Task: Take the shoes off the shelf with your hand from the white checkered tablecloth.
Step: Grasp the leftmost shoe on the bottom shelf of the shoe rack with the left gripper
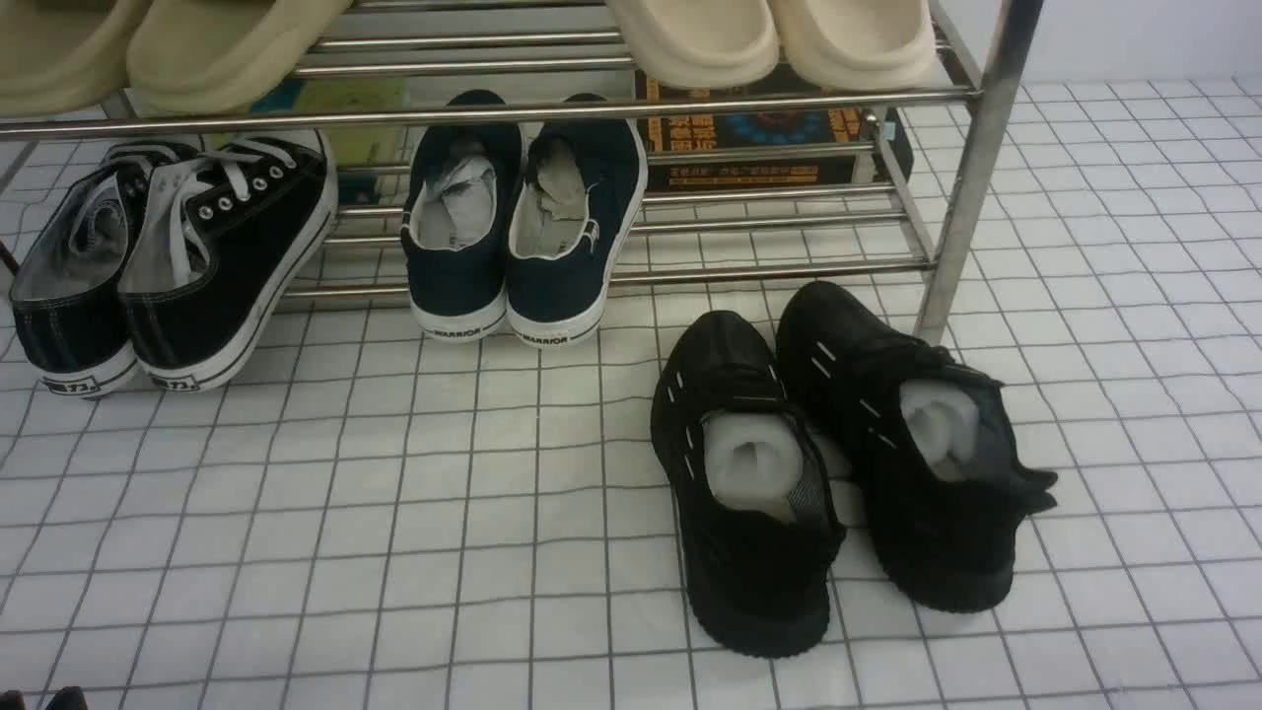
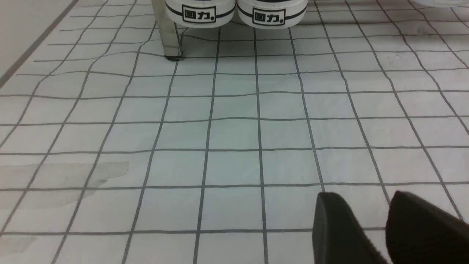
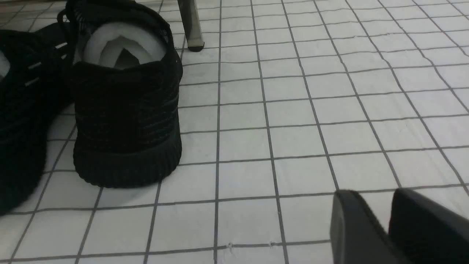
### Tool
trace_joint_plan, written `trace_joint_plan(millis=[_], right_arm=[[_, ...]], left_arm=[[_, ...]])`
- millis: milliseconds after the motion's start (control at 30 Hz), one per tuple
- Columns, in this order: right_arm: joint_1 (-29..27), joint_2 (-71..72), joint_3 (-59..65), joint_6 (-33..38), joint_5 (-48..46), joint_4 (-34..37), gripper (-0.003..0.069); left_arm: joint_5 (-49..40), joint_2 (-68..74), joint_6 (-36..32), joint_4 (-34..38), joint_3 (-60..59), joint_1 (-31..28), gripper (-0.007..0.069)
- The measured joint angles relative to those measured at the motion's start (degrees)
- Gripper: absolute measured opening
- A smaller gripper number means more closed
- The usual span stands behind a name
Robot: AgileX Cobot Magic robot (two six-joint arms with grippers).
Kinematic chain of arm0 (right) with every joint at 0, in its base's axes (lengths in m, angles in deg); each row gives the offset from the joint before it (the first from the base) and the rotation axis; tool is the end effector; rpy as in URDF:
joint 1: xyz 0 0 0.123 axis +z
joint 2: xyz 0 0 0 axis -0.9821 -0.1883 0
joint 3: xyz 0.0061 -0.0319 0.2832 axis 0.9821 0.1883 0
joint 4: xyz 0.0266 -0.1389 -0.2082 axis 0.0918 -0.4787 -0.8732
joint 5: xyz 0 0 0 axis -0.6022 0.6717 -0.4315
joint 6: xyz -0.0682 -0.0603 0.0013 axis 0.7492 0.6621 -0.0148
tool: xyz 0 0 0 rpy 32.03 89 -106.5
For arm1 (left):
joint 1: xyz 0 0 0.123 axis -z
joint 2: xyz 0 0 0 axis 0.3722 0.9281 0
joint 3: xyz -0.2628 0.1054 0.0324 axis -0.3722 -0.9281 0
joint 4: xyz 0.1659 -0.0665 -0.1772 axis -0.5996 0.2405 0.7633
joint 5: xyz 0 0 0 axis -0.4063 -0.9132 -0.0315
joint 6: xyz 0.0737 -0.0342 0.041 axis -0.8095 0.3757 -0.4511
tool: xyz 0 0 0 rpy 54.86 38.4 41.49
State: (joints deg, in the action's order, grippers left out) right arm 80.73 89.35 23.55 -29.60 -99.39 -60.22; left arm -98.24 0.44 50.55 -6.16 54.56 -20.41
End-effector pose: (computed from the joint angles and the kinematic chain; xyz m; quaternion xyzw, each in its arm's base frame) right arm 0.0516 0.0027 0.1741 0.0304 0.8085 0.0470 0.5858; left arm 0.0524 0.0040 0.1719 0.0047 0.8038 0.0242 0.5944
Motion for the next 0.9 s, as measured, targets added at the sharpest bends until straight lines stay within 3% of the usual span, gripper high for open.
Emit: trace_joint_plan(millis=[667,900], right_arm=[[0.0,0.0,0.0,0.0,0.0,0.0,0.0199],[0.0,0.0,0.0,0.0,0.0,0.0,0.0202]], left_arm=[[0.0,0.0,0.0,0.0,0.0,0.0,0.0239],[-0.1,0.0,0.1,-3.5,0.0,0.0,0.0239]])
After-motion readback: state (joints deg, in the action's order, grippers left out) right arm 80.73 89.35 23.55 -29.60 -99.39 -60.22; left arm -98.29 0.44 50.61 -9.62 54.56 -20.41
